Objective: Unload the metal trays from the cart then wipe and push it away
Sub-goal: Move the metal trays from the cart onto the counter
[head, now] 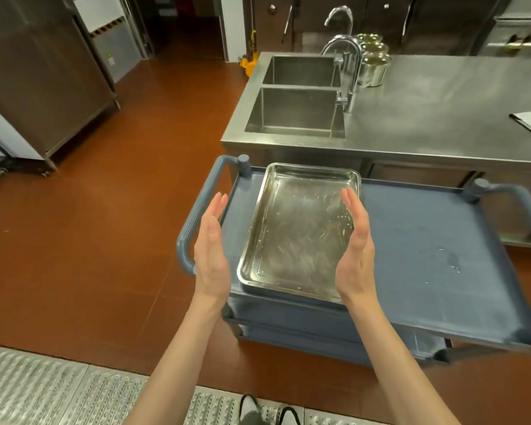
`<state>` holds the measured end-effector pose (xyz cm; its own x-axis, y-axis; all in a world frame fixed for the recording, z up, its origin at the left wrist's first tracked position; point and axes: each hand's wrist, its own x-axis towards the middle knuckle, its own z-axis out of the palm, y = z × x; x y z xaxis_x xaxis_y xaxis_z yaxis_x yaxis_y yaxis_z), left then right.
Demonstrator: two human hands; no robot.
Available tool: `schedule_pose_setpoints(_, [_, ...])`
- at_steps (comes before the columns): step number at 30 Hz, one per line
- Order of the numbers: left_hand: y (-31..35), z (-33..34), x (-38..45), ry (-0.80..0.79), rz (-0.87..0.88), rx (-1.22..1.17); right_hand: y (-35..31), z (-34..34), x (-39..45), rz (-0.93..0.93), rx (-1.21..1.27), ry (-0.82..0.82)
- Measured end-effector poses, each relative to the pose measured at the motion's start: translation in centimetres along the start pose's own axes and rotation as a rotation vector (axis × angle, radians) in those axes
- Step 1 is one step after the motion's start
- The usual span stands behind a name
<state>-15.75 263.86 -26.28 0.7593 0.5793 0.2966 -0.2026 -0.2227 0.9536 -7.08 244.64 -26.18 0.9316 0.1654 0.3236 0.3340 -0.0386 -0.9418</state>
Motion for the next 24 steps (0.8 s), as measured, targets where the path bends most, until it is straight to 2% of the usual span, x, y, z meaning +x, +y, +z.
schedule_pose_setpoints(8, [-4.8, 0.5, 4.4, -0.072, -0.076, 0.008, 3.8, 1.2, 2.2, 0.071, -0.099, 0.082])
schedule_pose_setpoints(17, [-11.6, 1.2, 6.9, -0.191, -0.21, 0.089, 11.6, 0.8, 2.5, 0.251, -0.268, 0.209])
schedule_pose_setpoints(24, [-16.9, 2.1, 7.7, -0.258, -0.387, 0.157, 16.7, -0.9, 2.6, 0.379, -0.414, 0.25])
